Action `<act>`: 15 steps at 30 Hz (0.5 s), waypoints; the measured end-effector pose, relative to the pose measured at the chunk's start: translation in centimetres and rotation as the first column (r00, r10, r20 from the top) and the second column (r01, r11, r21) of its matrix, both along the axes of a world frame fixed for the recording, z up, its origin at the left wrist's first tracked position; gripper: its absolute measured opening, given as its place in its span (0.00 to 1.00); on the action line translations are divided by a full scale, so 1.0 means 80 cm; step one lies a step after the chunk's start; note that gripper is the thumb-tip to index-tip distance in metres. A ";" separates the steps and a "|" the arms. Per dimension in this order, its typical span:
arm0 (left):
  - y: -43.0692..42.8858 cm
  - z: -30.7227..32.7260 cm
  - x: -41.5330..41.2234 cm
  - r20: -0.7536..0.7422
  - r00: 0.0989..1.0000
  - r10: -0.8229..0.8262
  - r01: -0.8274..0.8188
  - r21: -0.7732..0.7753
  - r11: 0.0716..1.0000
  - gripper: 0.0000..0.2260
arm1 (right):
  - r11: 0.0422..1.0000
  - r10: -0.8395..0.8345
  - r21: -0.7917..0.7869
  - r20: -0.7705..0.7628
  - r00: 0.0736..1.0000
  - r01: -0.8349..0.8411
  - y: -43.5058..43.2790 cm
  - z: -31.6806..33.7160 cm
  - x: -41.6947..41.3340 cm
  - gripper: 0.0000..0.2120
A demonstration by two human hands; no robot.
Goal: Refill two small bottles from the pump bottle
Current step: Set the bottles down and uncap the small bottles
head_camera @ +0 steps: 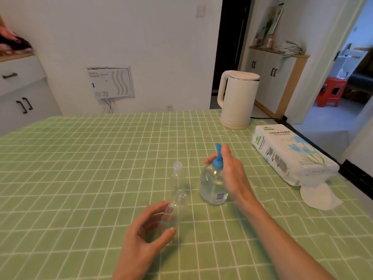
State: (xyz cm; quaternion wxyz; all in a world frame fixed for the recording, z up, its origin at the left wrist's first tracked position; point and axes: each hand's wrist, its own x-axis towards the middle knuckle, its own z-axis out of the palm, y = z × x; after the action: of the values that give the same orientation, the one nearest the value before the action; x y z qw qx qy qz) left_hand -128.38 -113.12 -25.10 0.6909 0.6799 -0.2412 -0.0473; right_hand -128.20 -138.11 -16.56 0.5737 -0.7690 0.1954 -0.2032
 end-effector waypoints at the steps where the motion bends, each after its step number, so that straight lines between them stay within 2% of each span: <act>1: 0.000 0.000 0.000 0.000 1.000 0.000 0.000 0.003 1.000 0.25 | 1.000 -0.029 0.003 0.014 0.999 0.029 0.002 -0.002 0.005 0.37; 5: 0.001 0.000 0.000 -0.009 1.000 -0.001 0.001 0.013 1.000 0.25 | 0.997 -0.066 -0.022 0.058 0.996 0.067 0.005 -0.008 0.015 0.36; 12: 0.000 0.003 -0.002 0.001 1.000 0.023 -0.023 0.030 0.999 0.25 | 0.990 0.112 0.071 0.171 0.979 -0.125 0.013 -0.011 0.002 0.31; 15: 0.002 0.003 0.001 -0.017 0.995 0.102 -0.102 -0.021 0.995 0.26 | 0.983 0.134 0.094 0.220 0.966 -0.158 0.013 -0.014 -0.003 0.31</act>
State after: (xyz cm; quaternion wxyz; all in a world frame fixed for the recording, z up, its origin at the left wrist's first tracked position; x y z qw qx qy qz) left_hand -128.31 -112.93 -24.87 0.7016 0.6834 -0.2010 -0.0148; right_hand -128.42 -137.06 -17.70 0.6464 -0.7223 0.0866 -0.2302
